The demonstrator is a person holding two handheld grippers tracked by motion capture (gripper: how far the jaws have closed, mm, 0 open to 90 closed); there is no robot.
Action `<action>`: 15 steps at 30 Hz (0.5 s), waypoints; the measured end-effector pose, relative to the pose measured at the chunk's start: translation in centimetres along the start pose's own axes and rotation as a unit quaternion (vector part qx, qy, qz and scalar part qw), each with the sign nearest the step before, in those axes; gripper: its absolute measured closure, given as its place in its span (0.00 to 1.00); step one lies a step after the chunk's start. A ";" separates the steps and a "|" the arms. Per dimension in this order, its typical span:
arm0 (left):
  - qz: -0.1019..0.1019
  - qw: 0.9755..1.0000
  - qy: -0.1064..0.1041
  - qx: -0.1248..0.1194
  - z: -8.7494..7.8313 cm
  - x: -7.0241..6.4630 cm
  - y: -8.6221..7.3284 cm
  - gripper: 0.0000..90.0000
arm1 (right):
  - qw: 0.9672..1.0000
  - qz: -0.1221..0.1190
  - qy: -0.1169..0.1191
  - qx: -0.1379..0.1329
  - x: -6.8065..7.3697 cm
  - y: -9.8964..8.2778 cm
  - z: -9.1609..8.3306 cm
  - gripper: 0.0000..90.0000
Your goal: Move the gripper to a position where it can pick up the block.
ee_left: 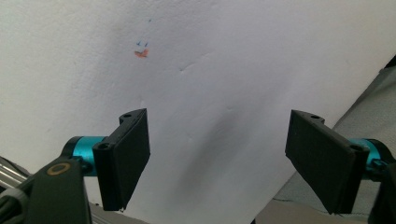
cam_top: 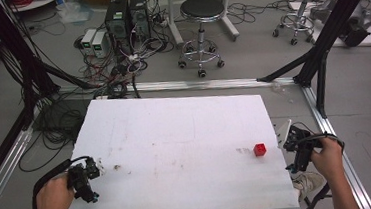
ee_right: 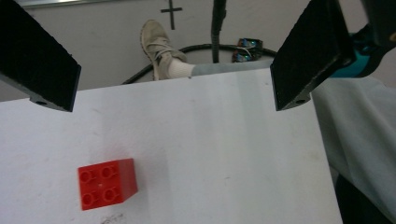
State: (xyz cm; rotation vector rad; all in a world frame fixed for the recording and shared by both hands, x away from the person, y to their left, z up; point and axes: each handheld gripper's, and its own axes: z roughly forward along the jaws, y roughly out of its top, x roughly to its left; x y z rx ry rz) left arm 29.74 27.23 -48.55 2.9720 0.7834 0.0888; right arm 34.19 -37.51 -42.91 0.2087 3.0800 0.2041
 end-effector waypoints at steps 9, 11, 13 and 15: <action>-0.001 1.000 0.001 -0.003 -0.2 0.1 -0.1 0.25 | 1.000 -0.025 -0.011 0.006 -1.7 0.1 -0.2 0.01; -0.001 1.000 0.002 -0.004 -0.2 0.1 -0.1 0.25 | 0.999 -0.033 -0.016 0.010 -2.2 0.2 0.1 0.01; -0.001 1.000 0.001 -0.004 -0.1 0.1 -0.1 0.25 | 0.999 -0.035 -0.017 0.013 -2.5 0.3 0.3 0.01; -0.003 1.000 0.001 -0.005 -0.1 0.1 -0.2 0.25 | 0.999 -0.041 -0.017 0.013 -2.7 0.5 0.4 0.01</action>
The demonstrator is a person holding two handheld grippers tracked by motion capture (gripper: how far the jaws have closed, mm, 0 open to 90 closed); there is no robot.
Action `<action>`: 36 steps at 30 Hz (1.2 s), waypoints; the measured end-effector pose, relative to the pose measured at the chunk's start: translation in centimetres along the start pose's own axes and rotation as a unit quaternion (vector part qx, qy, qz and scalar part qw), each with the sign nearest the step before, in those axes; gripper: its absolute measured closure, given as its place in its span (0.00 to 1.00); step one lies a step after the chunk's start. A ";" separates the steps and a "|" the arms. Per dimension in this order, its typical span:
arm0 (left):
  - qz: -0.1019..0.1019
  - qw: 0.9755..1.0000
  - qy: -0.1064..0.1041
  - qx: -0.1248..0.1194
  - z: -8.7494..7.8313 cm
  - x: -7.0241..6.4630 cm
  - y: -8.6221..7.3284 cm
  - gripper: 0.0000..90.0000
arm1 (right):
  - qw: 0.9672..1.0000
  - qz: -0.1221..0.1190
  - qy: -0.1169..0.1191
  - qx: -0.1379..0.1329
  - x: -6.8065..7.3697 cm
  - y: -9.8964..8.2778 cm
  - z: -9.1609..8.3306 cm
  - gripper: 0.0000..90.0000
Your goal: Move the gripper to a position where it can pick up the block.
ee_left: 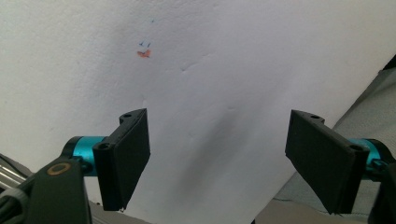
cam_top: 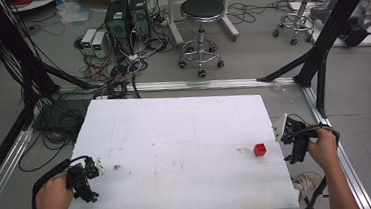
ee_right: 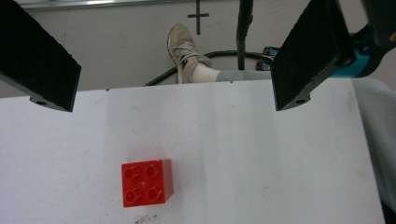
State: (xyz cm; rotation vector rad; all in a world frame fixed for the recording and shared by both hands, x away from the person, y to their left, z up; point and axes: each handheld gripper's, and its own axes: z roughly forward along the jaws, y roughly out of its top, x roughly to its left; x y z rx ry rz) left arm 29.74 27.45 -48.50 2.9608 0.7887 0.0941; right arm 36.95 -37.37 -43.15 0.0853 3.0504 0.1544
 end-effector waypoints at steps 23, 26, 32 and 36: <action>-0.006 1.000 0.000 -0.003 -0.2 0.1 -0.3 0.25 | 0.998 -0.056 0.025 0.018 -3.3 4.2 5.6 0.01; -0.006 1.000 0.001 -0.004 -0.2 0.1 -0.3 0.25 | 0.998 -0.057 0.028 0.021 -3.3 4.3 6.2 0.01; -0.008 1.000 0.000 -0.006 -0.3 0.2 -0.5 0.25 | 0.998 -0.054 0.036 0.027 -3.5 4.2 7.6 0.01; -0.010 1.000 0.002 -0.007 -0.4 0.2 -0.5 0.25 | 0.998 -0.051 0.040 0.025 -3.5 4.2 8.1 0.01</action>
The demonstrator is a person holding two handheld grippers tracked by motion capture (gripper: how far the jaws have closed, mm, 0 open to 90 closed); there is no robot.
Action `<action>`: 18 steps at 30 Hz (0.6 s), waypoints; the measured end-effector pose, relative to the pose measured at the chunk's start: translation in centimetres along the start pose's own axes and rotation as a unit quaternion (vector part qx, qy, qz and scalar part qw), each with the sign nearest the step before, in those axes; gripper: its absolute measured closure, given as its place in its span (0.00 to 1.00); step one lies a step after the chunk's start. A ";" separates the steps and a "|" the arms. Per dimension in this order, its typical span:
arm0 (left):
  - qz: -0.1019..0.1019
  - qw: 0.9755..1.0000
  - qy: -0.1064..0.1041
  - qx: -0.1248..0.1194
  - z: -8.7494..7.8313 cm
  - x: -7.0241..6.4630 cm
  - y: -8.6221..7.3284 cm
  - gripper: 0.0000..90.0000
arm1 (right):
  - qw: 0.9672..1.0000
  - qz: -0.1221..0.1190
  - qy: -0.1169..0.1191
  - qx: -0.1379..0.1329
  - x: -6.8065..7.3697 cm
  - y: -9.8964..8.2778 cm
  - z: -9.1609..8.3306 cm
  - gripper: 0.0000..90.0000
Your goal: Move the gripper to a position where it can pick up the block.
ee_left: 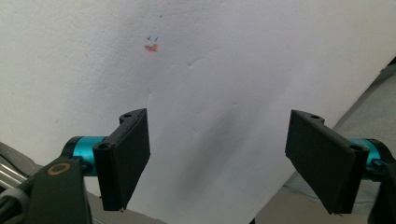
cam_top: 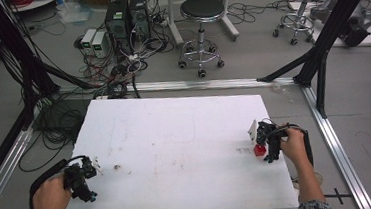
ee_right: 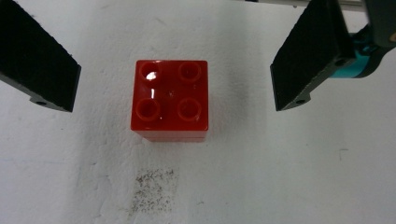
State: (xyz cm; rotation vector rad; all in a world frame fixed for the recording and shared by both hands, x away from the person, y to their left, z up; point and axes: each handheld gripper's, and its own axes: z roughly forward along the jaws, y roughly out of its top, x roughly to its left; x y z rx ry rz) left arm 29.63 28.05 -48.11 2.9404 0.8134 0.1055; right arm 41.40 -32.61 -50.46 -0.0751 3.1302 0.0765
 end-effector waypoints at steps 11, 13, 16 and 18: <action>0.002 1.000 -0.002 0.001 0.1 0.0 0.1 0.25 | 1.000 -0.002 0.007 0.003 -0.1 0.3 1.2 0.01; 0.001 1.000 -0.001 0.000 0.1 -0.1 0.1 0.25 | 1.000 -0.001 0.008 0.003 -0.1 0.3 1.3 0.01; 0.003 1.000 -0.001 0.001 0.0 0.0 0.1 0.25 | 1.000 -0.004 0.009 0.004 -0.2 0.4 1.3 0.01; 0.002 1.000 0.000 0.001 0.0 0.0 0.1 0.25 | 1.000 0.001 0.007 0.003 -0.2 0.4 1.2 0.01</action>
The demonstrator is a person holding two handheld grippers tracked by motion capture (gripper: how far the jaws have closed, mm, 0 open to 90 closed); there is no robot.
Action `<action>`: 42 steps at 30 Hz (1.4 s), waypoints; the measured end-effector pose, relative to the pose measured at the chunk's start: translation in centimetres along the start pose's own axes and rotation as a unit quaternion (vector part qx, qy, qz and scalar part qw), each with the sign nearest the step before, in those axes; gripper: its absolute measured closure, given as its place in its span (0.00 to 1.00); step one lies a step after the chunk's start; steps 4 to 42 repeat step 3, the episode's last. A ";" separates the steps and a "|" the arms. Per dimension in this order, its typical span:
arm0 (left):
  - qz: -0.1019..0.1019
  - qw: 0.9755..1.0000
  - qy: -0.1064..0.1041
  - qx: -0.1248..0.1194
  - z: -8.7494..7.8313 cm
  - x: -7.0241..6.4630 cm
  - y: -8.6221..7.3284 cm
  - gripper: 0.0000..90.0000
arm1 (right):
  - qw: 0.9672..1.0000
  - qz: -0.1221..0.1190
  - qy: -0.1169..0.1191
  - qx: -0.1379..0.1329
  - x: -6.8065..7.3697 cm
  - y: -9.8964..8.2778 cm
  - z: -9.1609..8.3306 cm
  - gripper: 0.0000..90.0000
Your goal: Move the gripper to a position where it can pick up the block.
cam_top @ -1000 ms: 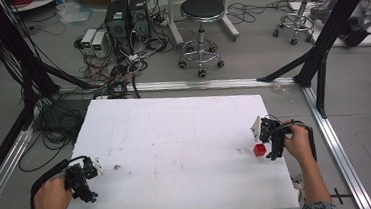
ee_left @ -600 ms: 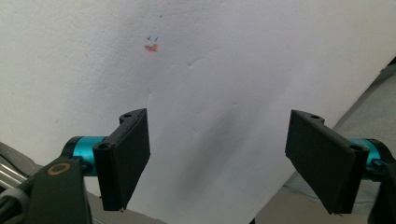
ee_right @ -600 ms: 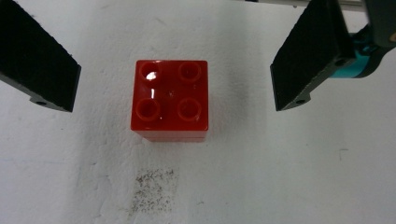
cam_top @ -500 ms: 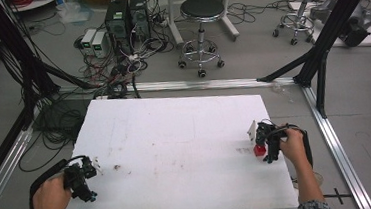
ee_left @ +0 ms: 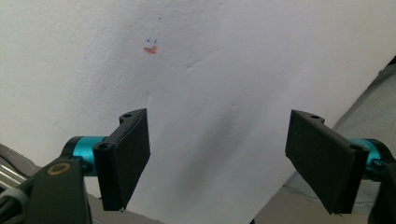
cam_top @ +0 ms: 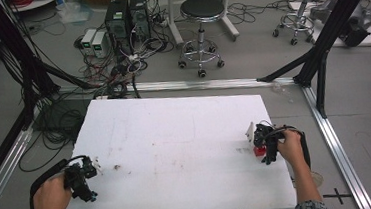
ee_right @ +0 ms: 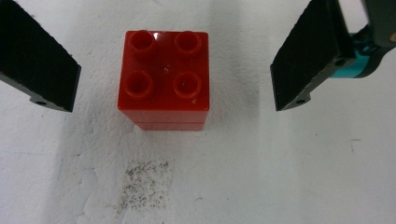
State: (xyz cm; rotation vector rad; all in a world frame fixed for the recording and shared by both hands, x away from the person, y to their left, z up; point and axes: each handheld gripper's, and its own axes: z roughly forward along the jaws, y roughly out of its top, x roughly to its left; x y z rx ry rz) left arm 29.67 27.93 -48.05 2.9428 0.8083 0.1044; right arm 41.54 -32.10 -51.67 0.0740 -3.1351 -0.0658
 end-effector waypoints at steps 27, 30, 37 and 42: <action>-0.001 1.000 0.000 -0.001 0.0 0.0 -0.1 0.25 | 1.000 0.003 0.000 -0.001 0.1 0.0 0.0 0.01; -0.001 1.000 0.000 -0.001 0.0 0.0 -0.1 0.25 | 1.000 0.003 0.000 -0.001 0.1 0.0 0.0 0.01; -0.001 1.000 0.000 -0.001 0.0 0.0 -0.1 0.25 | 1.000 0.003 0.000 -0.001 0.1 0.0 0.0 0.01; -0.001 1.000 0.000 -0.001 0.0 0.0 -0.1 0.25 | 1.000 0.003 0.000 -0.001 0.1 0.0 0.0 0.01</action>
